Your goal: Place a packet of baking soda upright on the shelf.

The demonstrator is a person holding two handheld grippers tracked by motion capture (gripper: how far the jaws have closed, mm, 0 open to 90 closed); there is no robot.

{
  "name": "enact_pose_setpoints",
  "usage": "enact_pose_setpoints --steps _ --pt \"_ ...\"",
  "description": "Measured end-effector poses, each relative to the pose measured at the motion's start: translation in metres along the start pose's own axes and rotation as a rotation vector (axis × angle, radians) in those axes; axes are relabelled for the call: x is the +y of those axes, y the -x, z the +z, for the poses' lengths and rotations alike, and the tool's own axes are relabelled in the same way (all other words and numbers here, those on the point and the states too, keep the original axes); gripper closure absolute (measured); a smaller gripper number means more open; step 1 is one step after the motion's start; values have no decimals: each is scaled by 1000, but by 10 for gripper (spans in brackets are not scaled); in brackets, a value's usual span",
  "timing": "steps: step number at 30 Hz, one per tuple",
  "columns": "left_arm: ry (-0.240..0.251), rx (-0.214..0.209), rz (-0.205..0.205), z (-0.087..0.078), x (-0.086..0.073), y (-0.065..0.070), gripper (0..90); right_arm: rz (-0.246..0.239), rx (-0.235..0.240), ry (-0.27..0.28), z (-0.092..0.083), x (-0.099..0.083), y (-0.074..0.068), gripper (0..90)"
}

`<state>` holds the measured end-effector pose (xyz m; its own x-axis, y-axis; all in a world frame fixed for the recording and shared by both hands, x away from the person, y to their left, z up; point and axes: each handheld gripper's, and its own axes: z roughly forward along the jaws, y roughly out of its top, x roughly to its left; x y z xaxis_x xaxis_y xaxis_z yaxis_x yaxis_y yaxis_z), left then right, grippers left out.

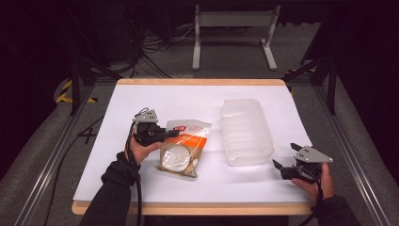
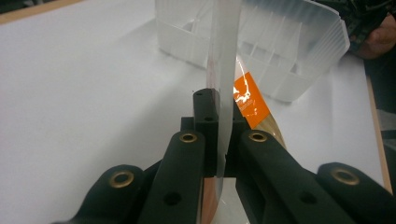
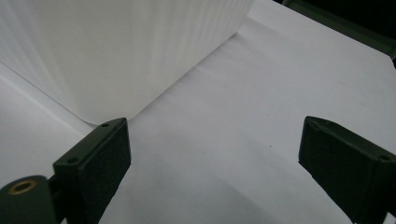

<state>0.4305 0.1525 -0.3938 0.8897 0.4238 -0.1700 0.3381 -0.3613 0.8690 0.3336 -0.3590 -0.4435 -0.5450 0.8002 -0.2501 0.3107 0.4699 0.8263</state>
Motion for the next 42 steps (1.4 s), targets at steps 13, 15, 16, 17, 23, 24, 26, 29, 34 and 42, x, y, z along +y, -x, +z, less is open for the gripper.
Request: enact_pose_setpoints --steps 13,15,16,17,23,24,26,29,34,42 --pt "100 45 95 -38 -3 45 899 -2 -1 -1 0 0 0 96" --pt "104 51 104 -40 -4 49 900 -3 -1 -2 0 0 0 96" --pt "111 55 118 -43 -6 56 900 -5 0 -3 0 0 0 96" --pt "109 63 122 -44 -6 59 900 -6 -1 -4 0 0 0 96" --pt "105 59 156 -53 -13 72 899 -4 -1 -2 0 0 0 96" --pt "110 65 157 -55 -15 74 899 -3 0 -4 0 0 -1 96" --pt "110 68 153 -55 -17 75 899 -5 -2 -4 0 0 -1 96" --pt "130 70 143 -54 -16 76 900 -7 -4 -8 1 0 -1 96" --pt "168 76 147 -48 -8 84 900 -6 -4 -10 1 0 -1 96" --pt "174 83 170 -41 5 94 900 -5 -6 -9 1 0 -1 96"
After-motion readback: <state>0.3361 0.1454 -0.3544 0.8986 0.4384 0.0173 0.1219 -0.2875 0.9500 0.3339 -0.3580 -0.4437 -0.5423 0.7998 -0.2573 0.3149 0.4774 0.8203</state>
